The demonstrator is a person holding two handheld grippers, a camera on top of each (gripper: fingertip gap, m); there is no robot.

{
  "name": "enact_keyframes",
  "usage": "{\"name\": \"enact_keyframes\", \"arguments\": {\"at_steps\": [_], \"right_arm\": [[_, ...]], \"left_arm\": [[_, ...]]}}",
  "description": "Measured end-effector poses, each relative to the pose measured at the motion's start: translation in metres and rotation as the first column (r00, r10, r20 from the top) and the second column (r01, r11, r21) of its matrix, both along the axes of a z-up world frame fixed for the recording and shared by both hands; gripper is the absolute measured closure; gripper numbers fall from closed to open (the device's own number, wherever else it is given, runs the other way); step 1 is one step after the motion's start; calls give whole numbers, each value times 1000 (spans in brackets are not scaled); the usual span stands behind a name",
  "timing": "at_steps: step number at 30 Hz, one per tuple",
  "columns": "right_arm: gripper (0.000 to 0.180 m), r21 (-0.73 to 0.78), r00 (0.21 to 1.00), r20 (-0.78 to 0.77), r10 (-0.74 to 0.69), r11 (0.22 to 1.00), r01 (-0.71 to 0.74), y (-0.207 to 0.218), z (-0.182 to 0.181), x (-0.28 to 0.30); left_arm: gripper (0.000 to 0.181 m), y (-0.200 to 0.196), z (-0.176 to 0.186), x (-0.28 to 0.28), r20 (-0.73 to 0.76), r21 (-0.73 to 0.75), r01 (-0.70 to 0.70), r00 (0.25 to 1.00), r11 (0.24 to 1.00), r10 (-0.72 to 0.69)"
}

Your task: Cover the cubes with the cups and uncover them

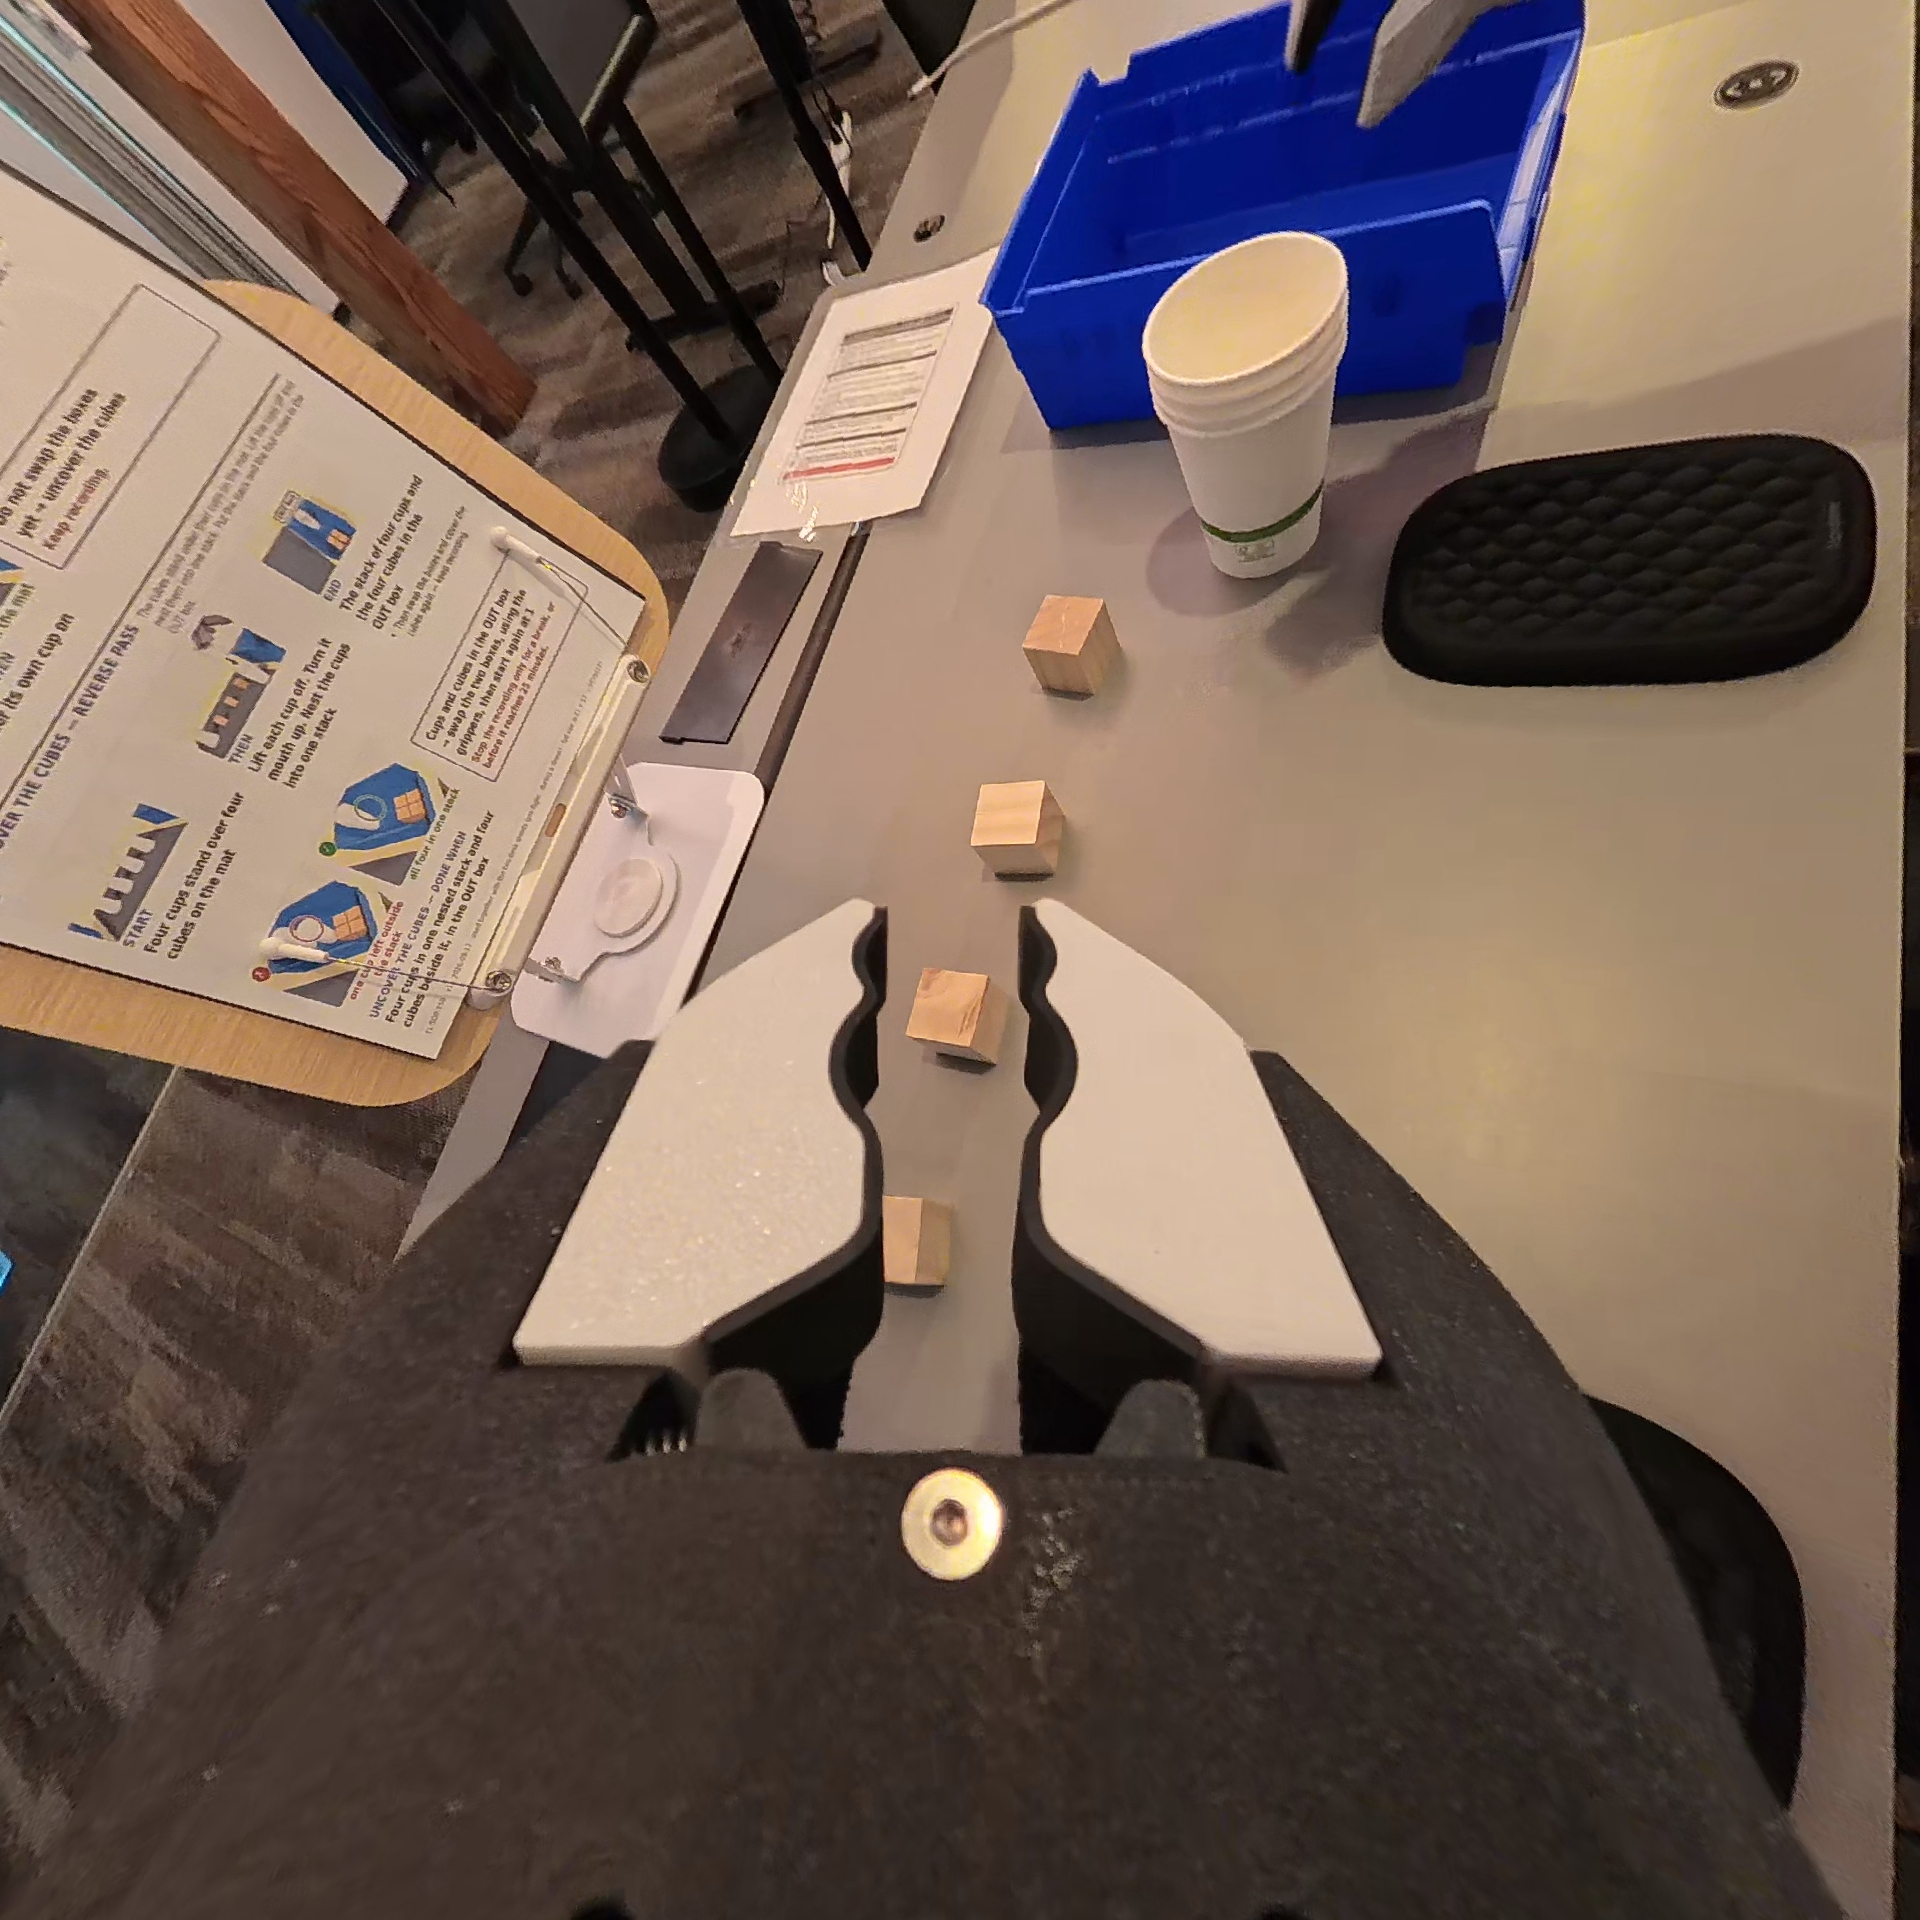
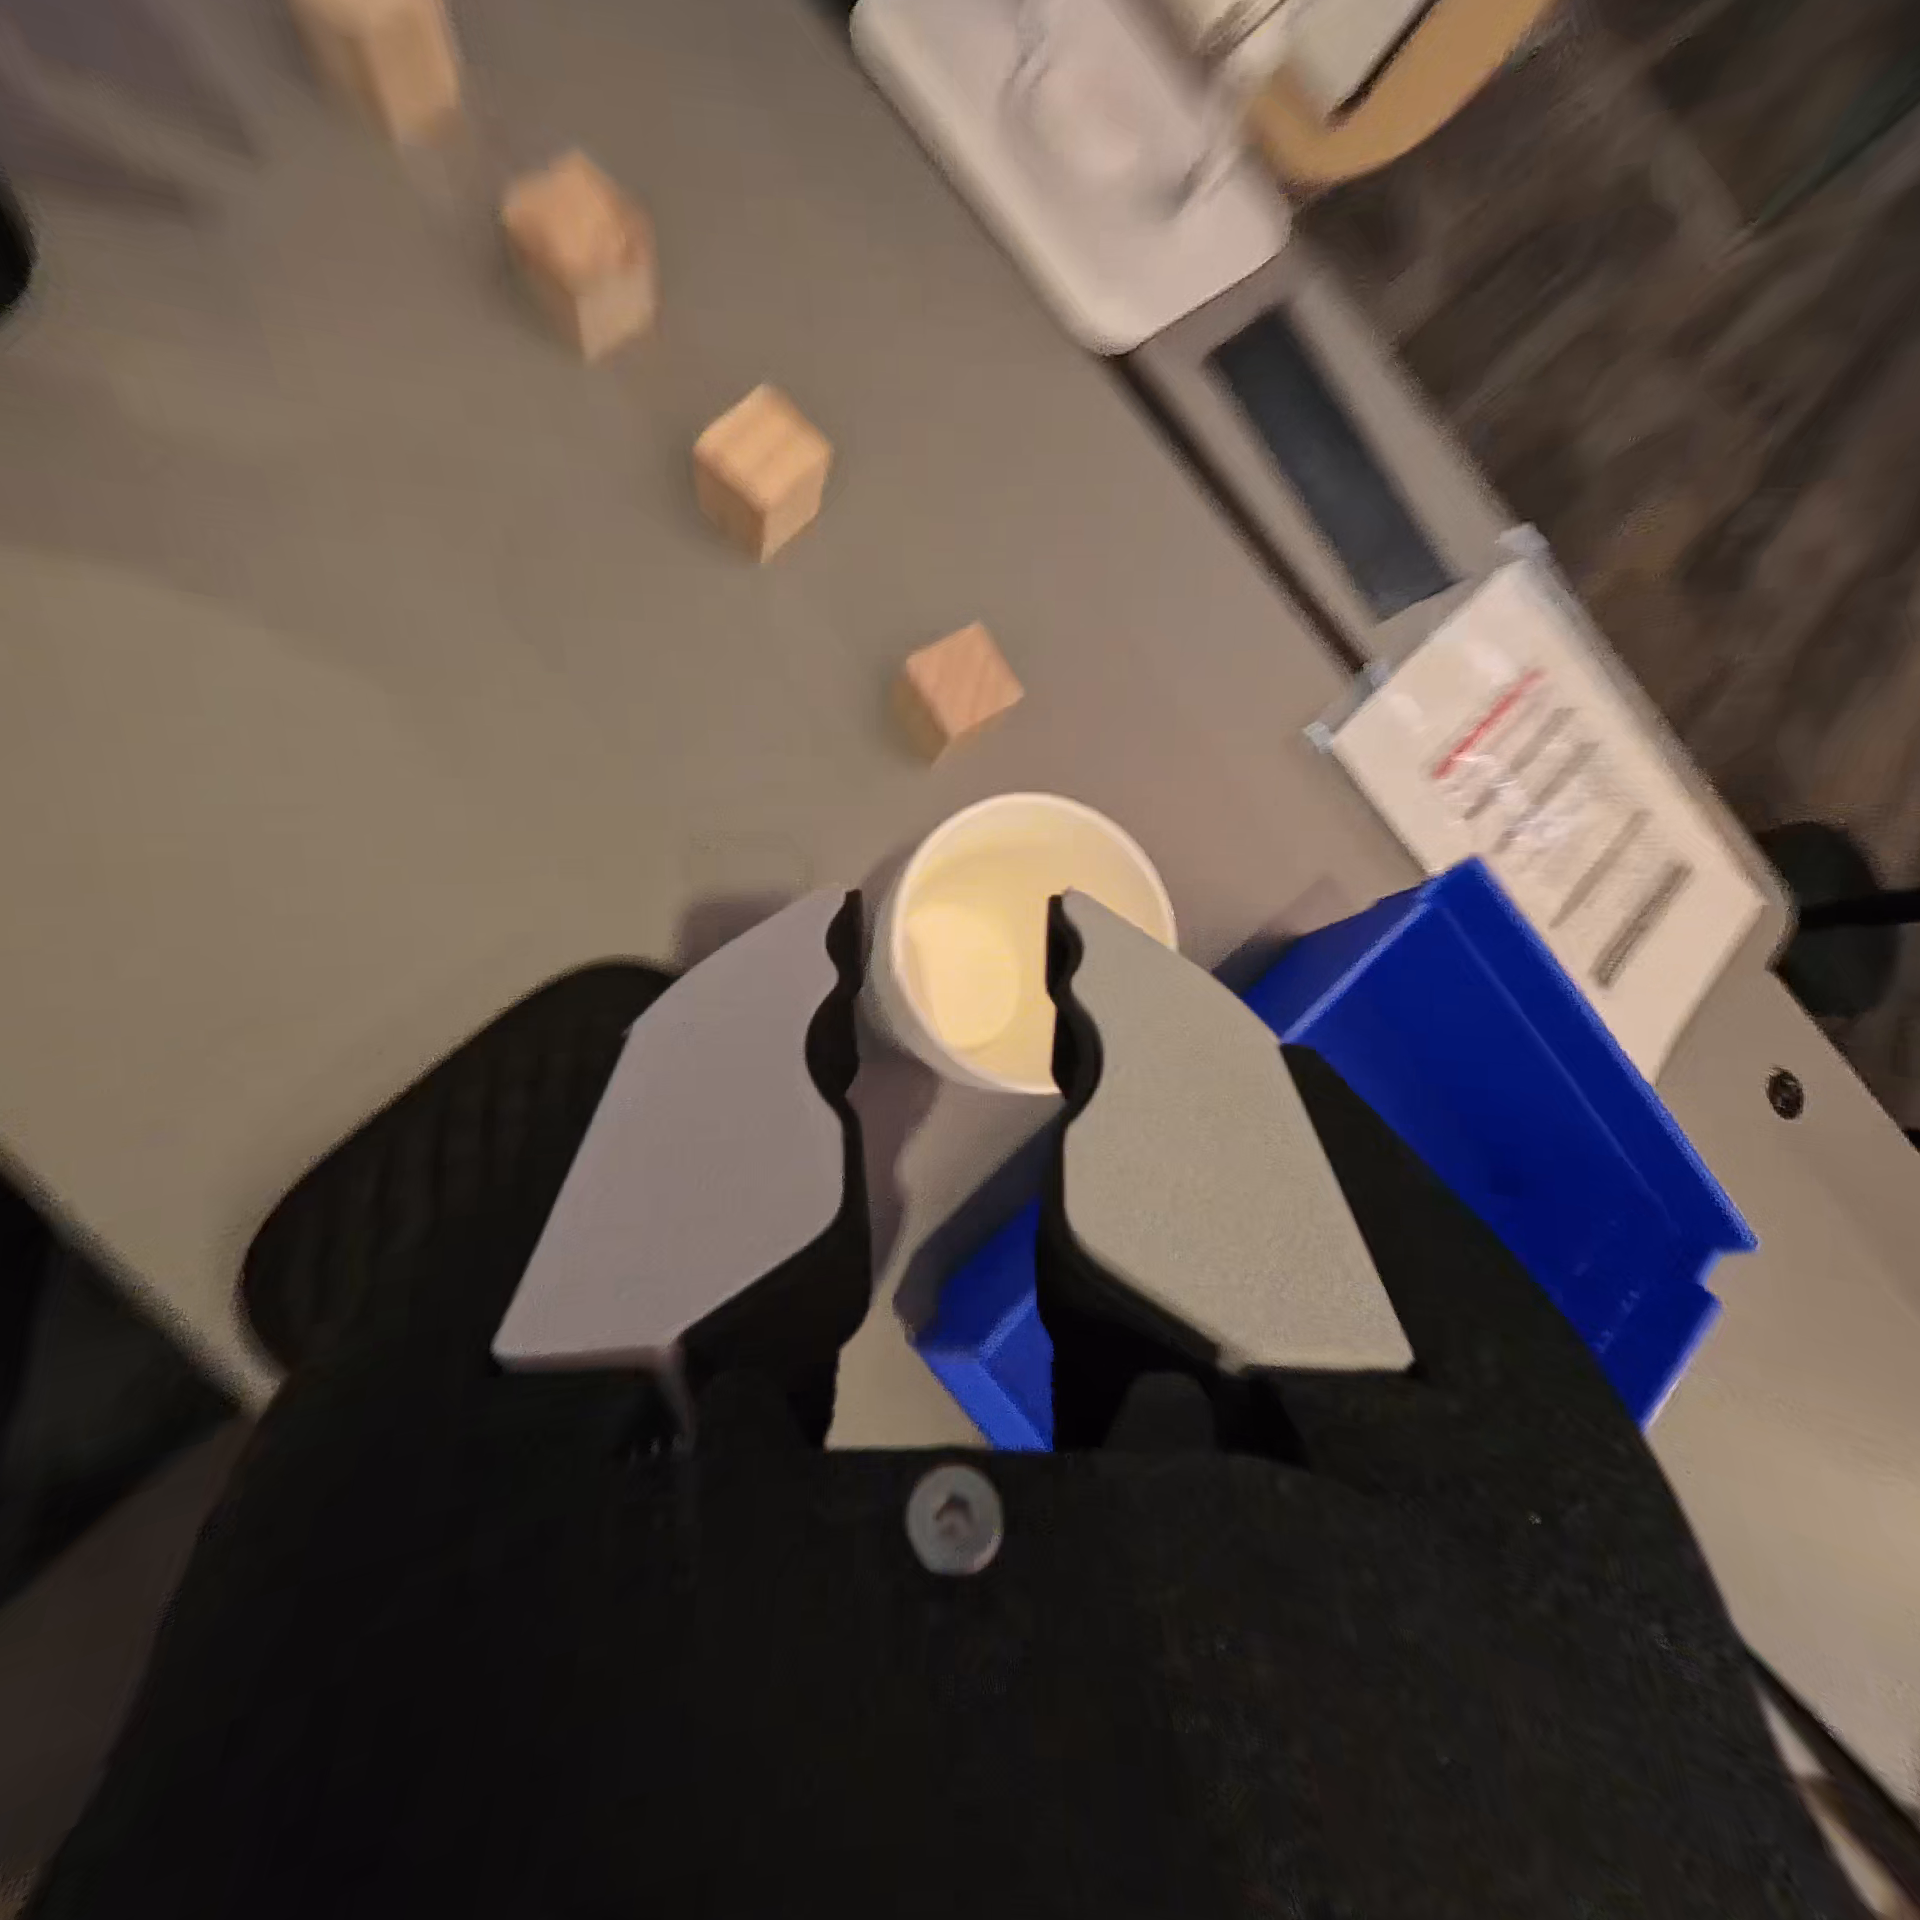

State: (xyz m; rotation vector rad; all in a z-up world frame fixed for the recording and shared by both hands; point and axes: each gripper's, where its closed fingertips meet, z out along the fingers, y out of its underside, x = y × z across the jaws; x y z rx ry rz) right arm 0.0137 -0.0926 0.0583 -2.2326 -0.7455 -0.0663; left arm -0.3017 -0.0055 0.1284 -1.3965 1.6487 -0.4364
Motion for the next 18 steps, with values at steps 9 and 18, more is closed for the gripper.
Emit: {"name": "enact_keyframes", "arguments": {"at_steps": [9, 18], "right_arm": [[94, 373, 907, -294, -301, 838, 399, -29, -63, 23], [66, 331, 815, -418, -401, 768, 548, 5, -108, 30]], "left_arm": [[157, -2, 0, 1, 81, -7, -3, 997, 1000, 3], [157, -14, 1, 0, 115, -3, 21, 993, 1000, -20]]}}
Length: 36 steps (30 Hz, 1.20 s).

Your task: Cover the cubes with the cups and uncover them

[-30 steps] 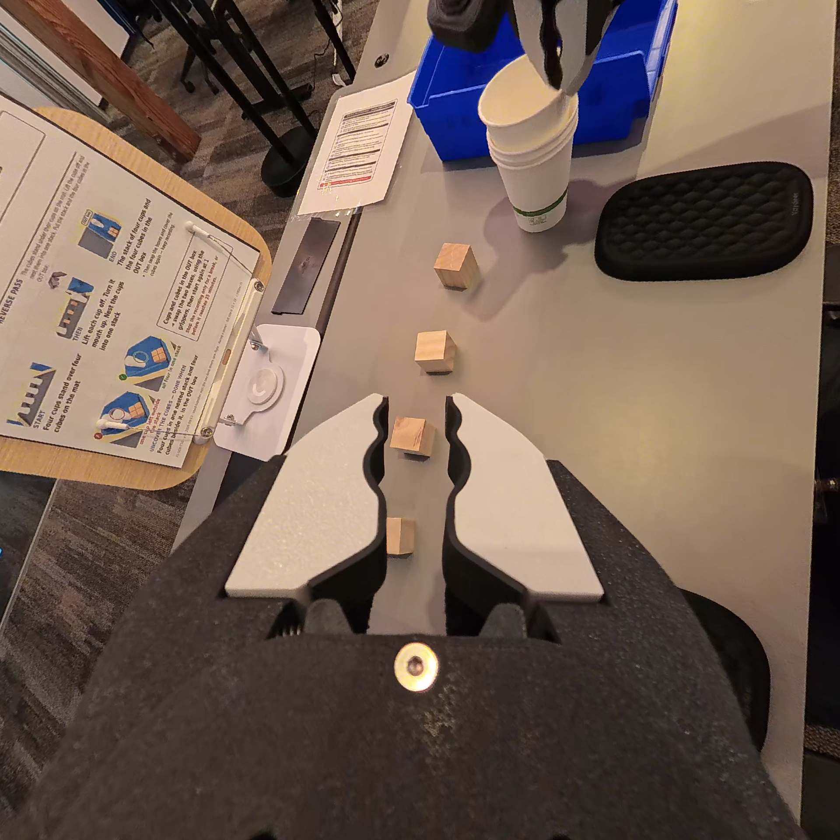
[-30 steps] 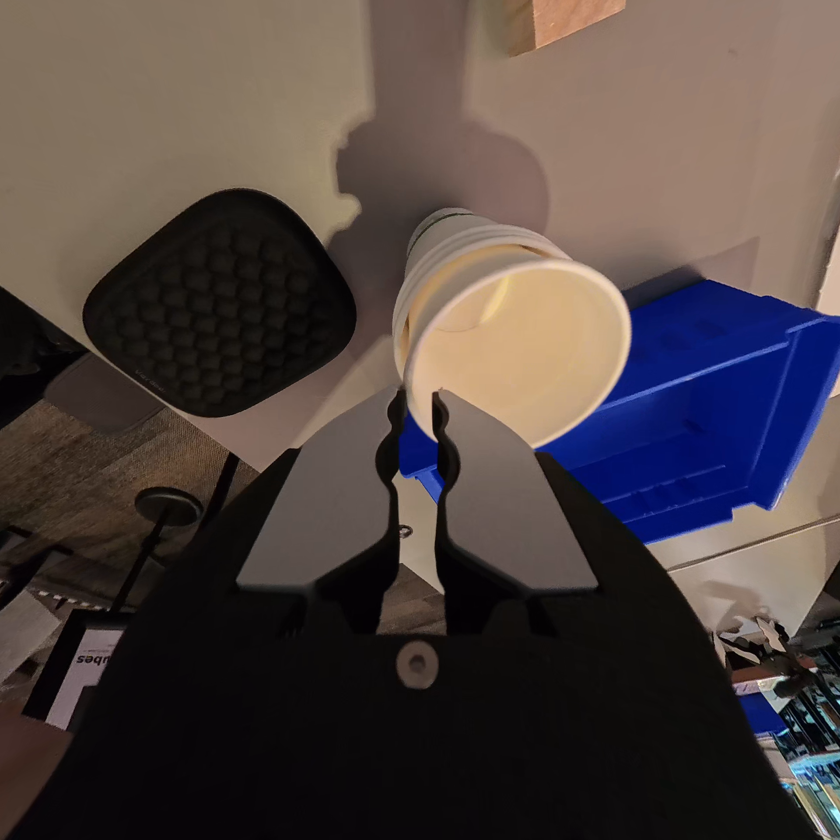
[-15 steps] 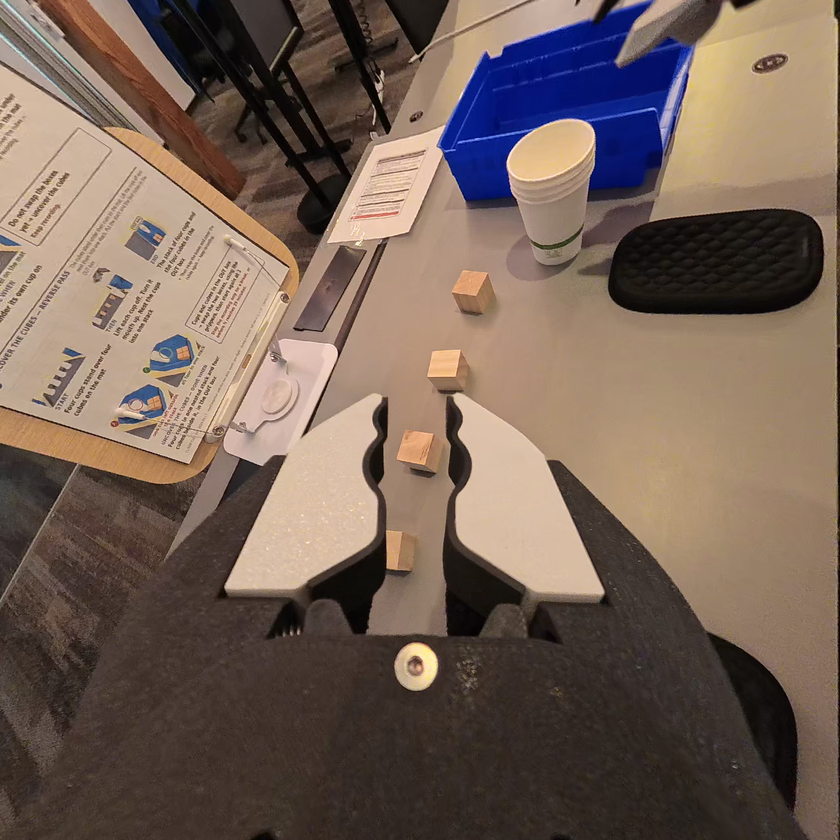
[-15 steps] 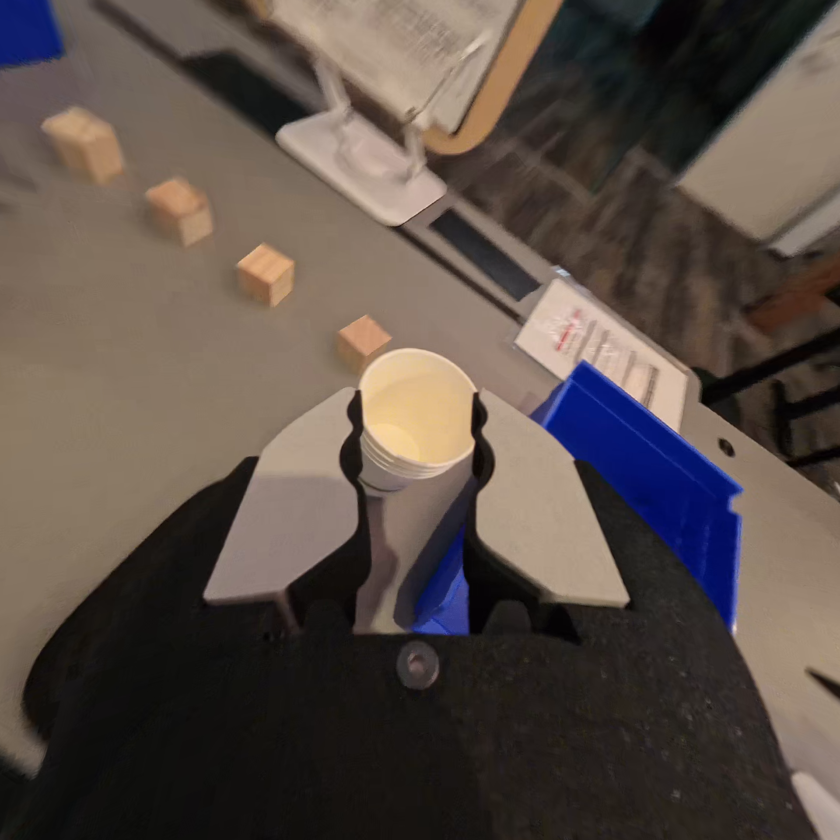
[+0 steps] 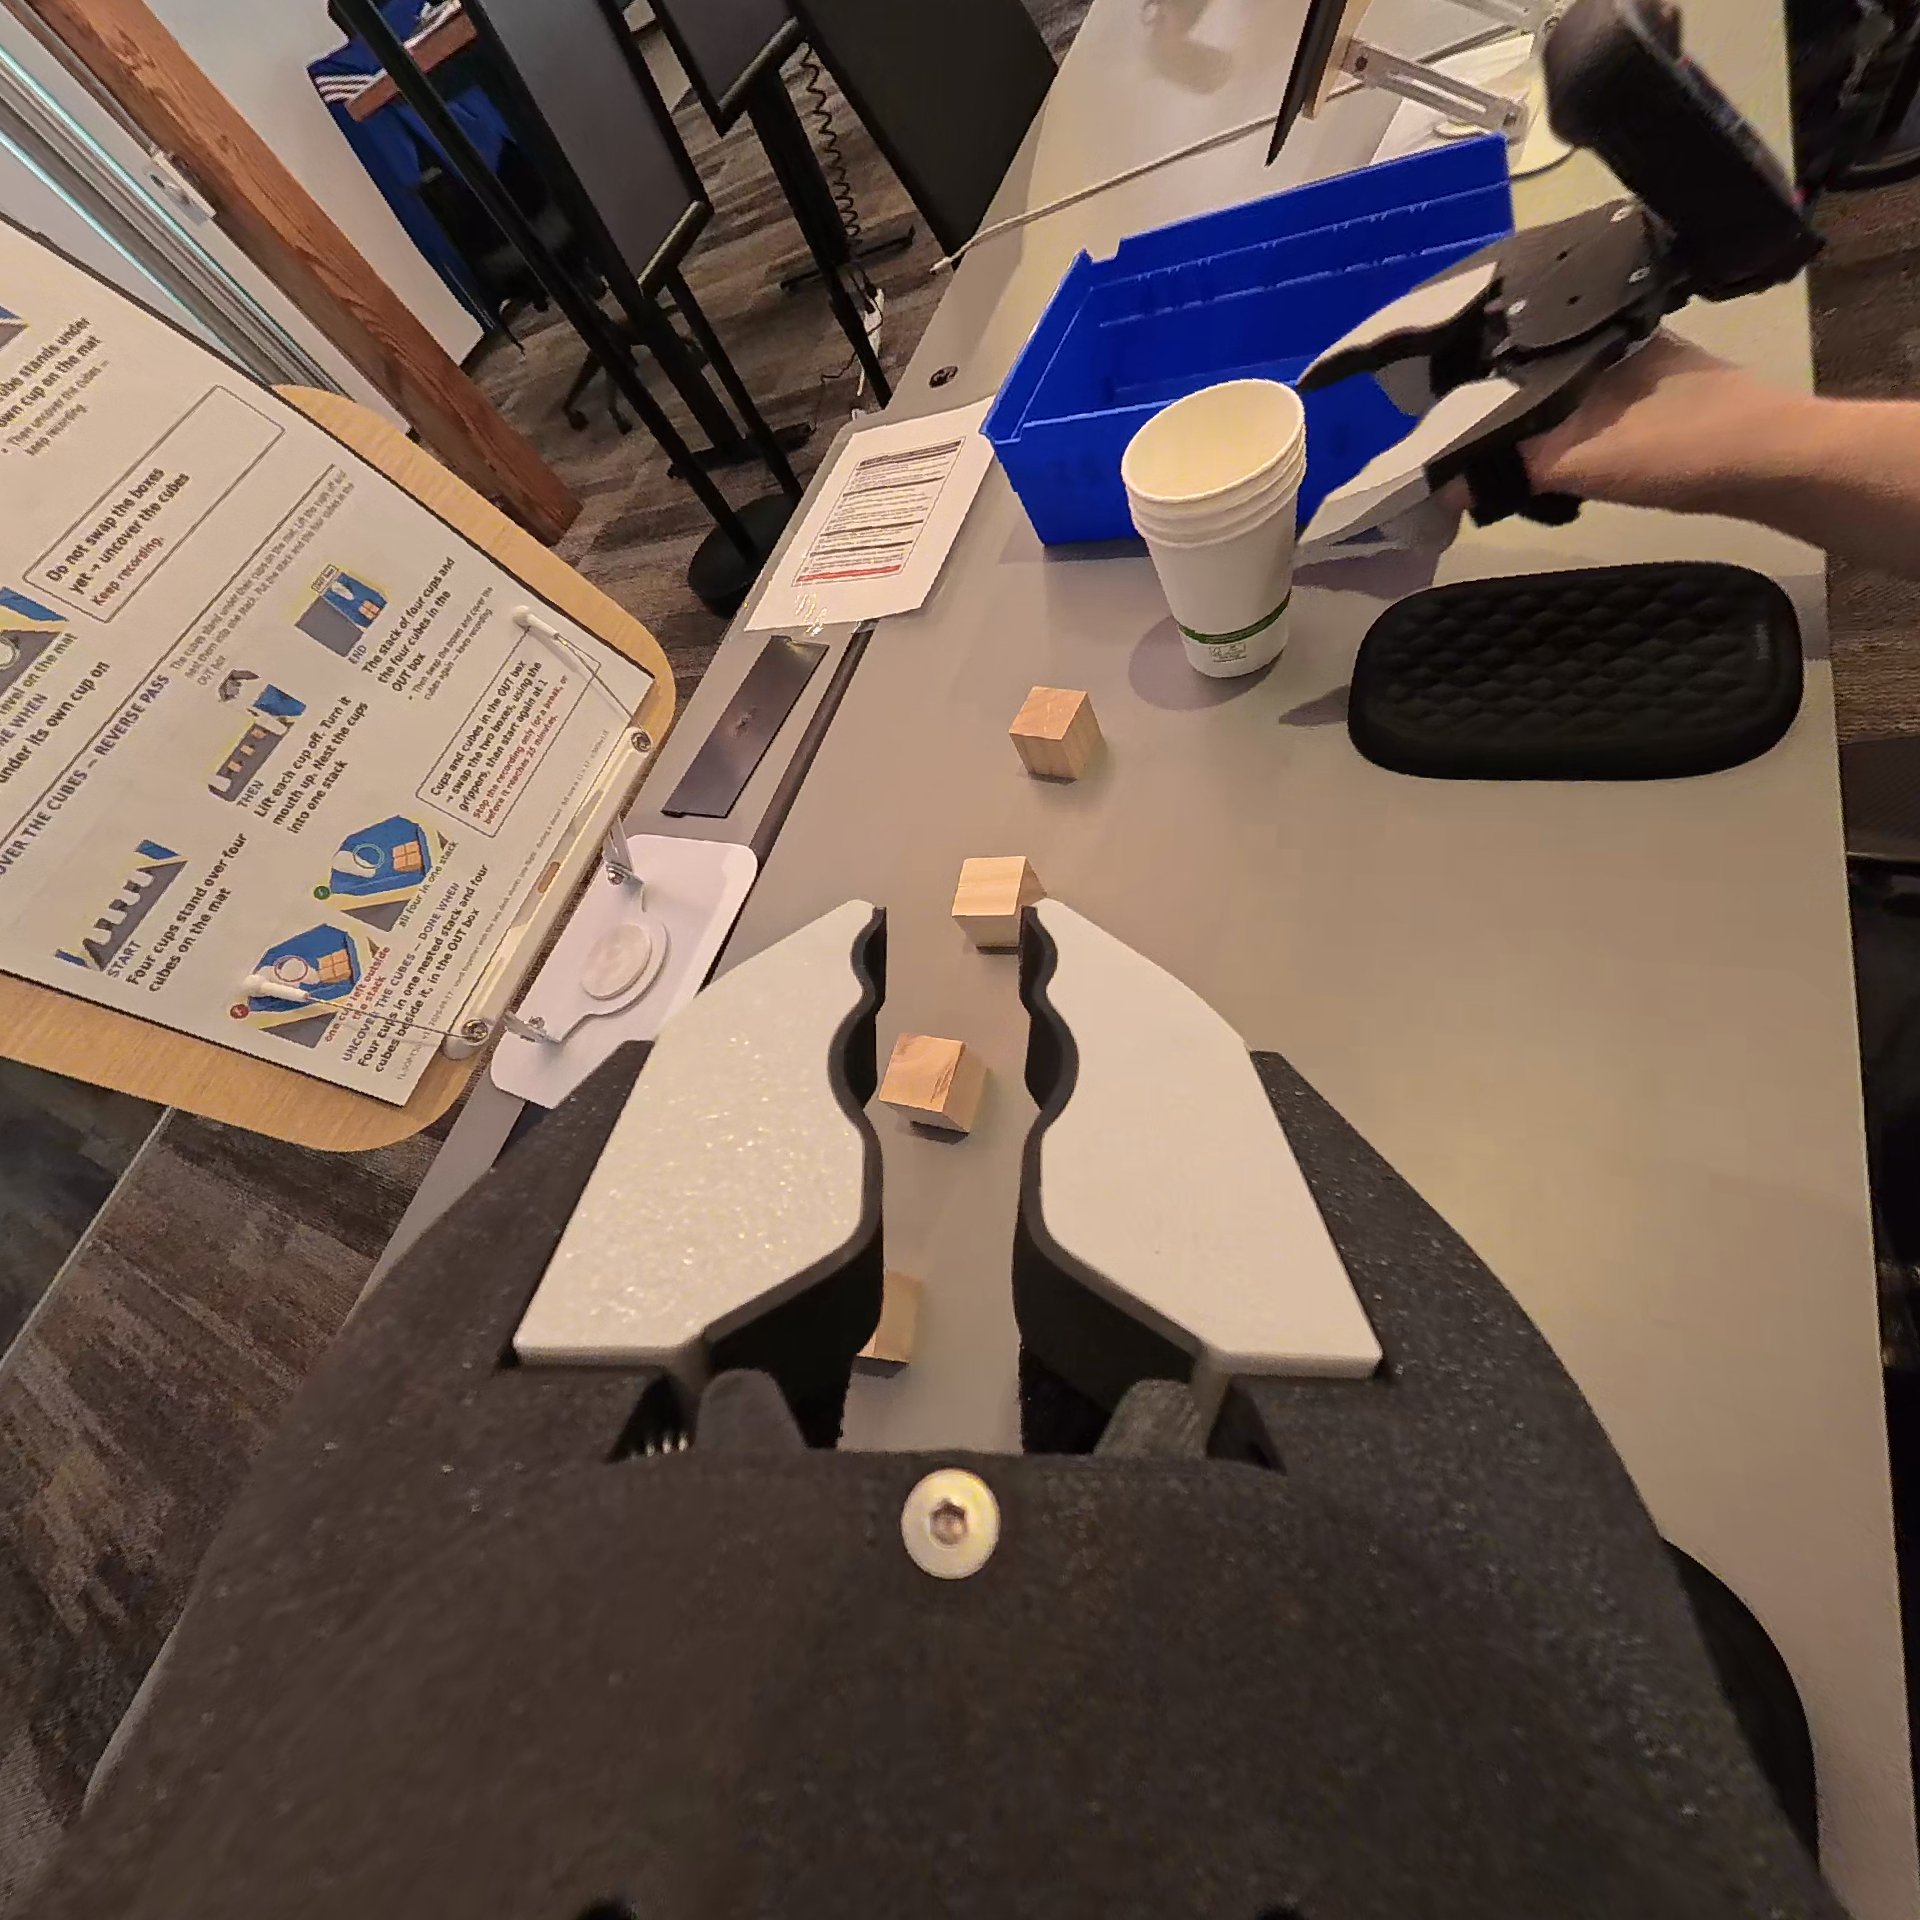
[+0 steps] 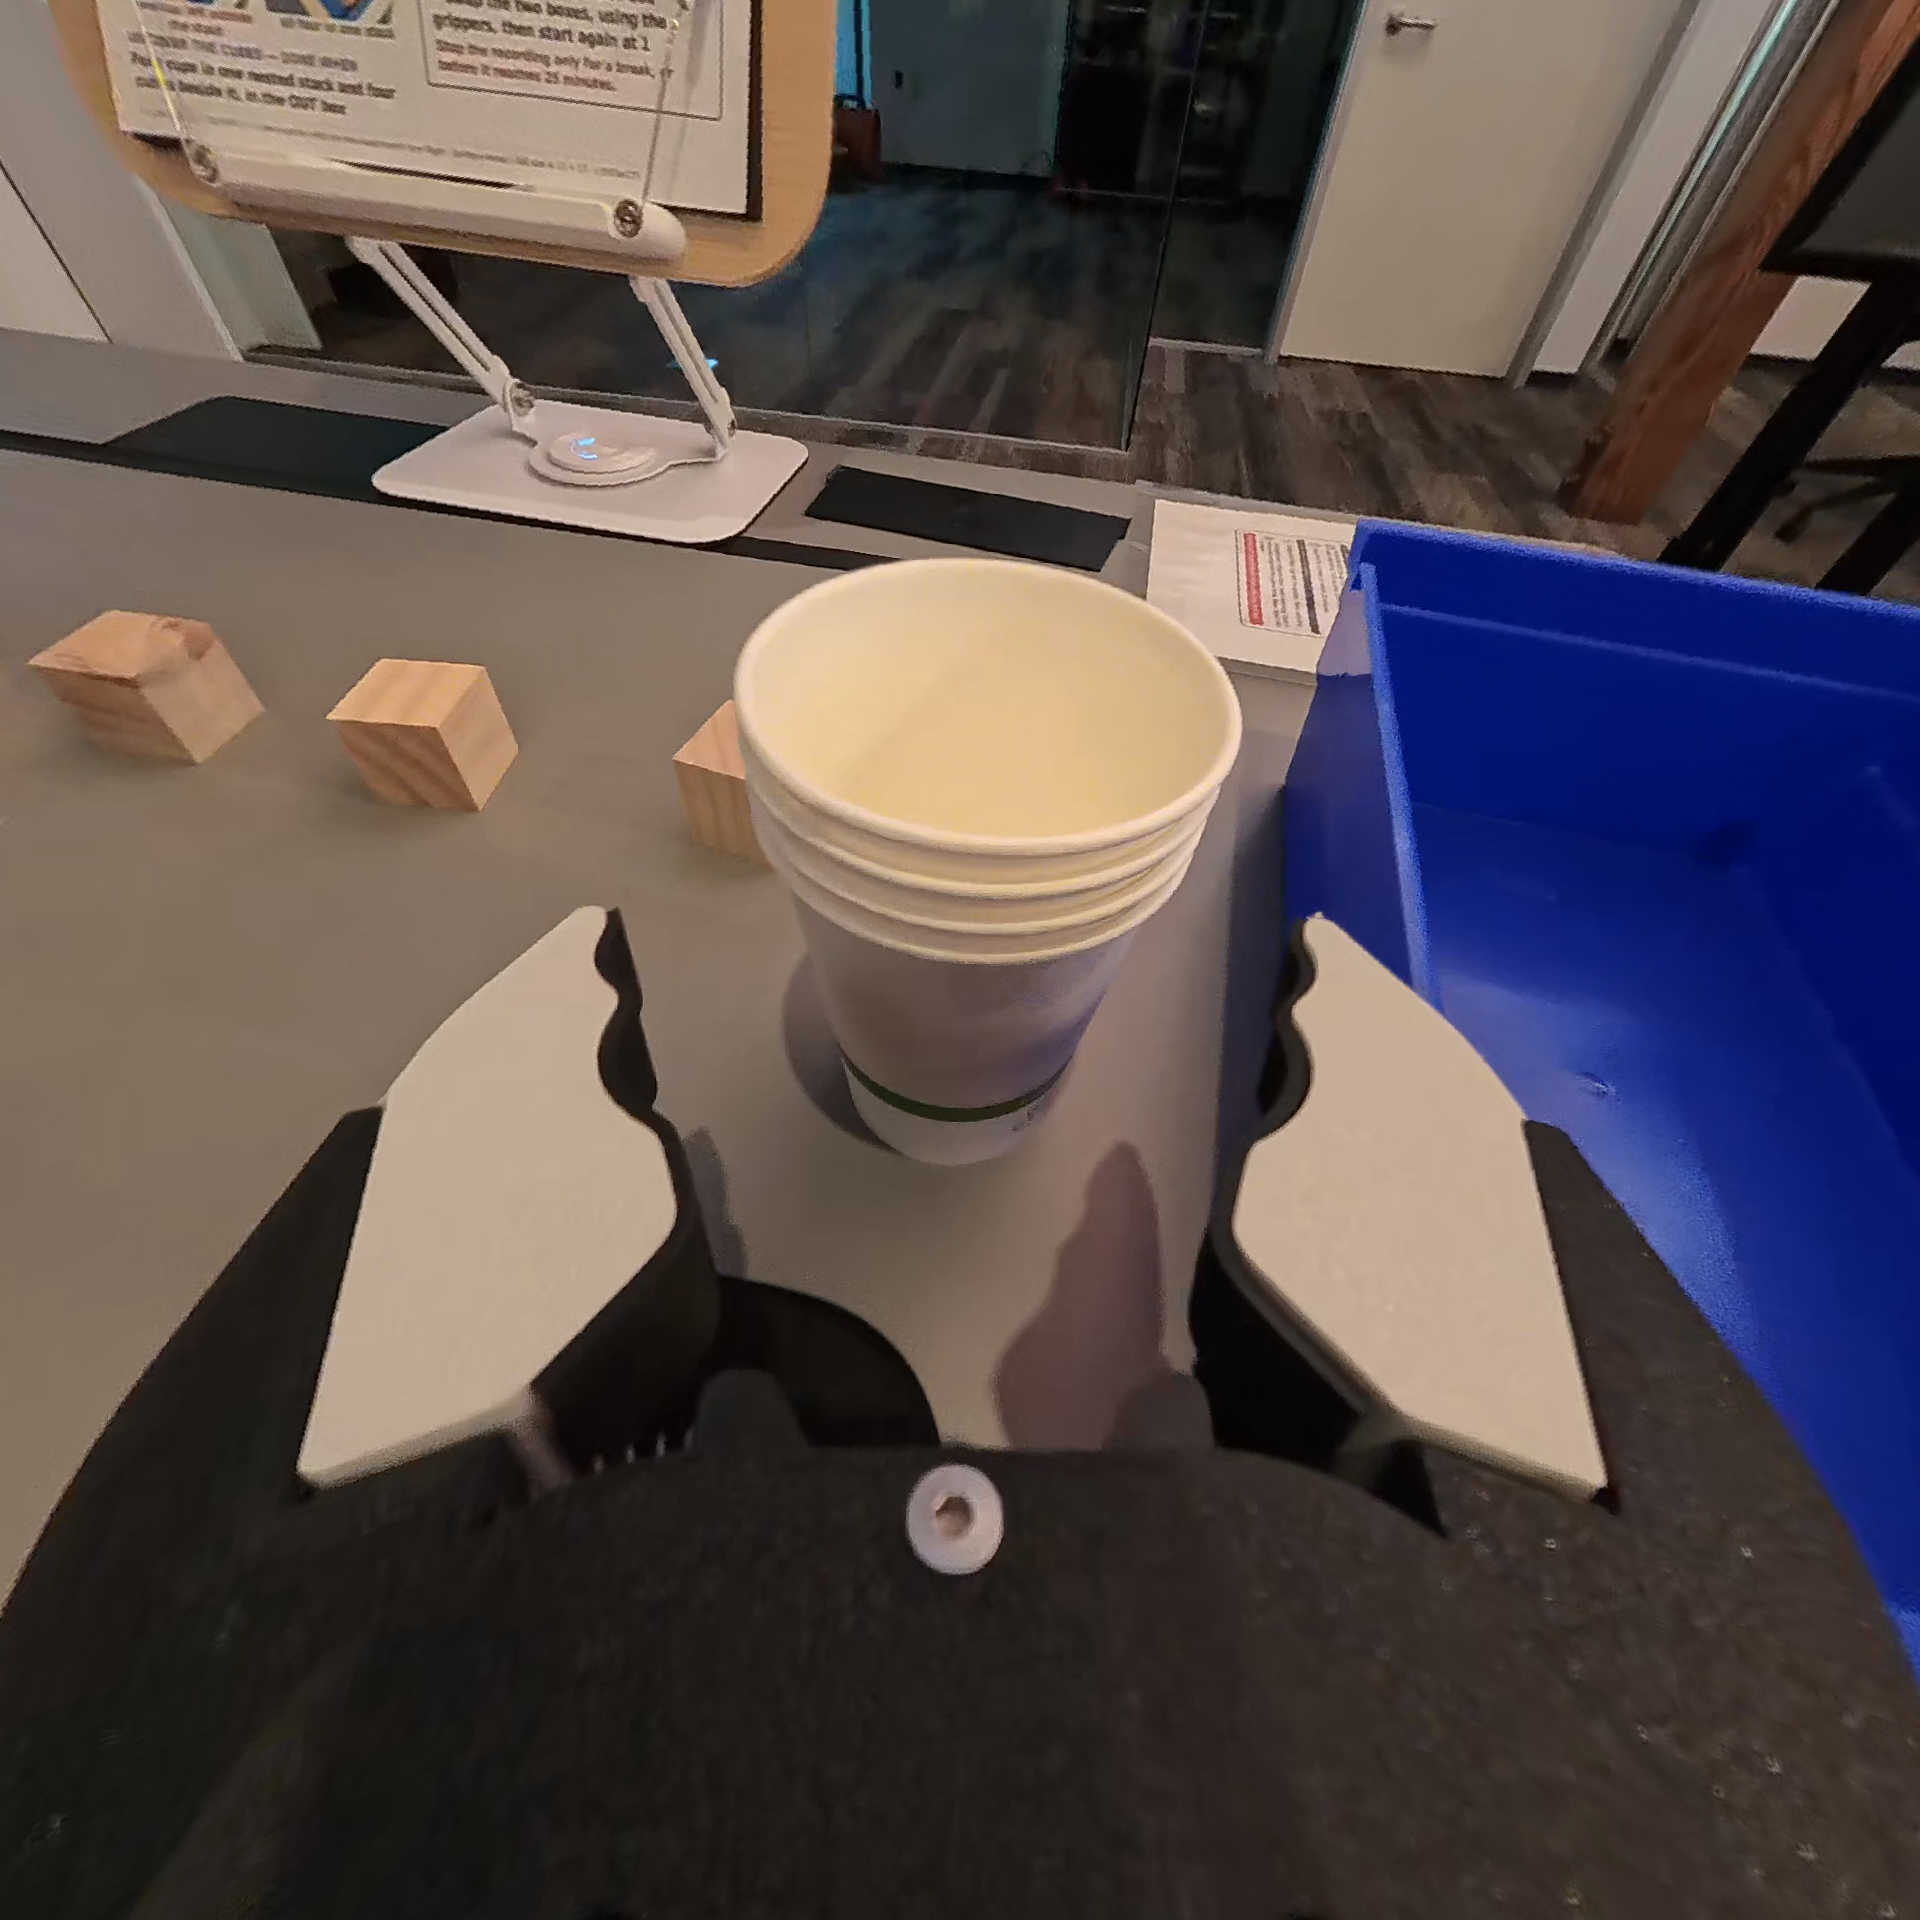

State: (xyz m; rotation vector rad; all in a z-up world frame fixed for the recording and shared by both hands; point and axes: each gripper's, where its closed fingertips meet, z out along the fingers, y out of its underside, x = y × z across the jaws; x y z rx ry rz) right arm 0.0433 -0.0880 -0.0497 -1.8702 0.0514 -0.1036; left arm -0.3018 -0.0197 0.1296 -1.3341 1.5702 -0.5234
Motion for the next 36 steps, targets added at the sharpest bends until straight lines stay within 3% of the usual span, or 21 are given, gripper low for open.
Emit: {"name": "enact_keyframes", "arguments": {"at_steps": [11, 16, 27, 36], "right_arm": [[69, -52, 999, -41, 15, 999, -17, 27, -21, 0], [68, -90, 998, -22, -62, 994, 60, 33, -30, 8], [59, -54, 995, -29, -100, 994, 99, 55, -34, 16], [66, -16, 996, 14, -90, 996, 90, 59, -29, 15]], "left_arm": [[157, -7, 4, -5, 9, 14, 8, 1000, 1000, -8], [157, -10, 4, -5, 9, 21, 13, 1000, 1000, -13], [157, -13, 7, -6, 12, 32, 19, 1000, 999, -19], [158, -17, 9, -5, 20, 37, 28, 999, 999, -29]]}}
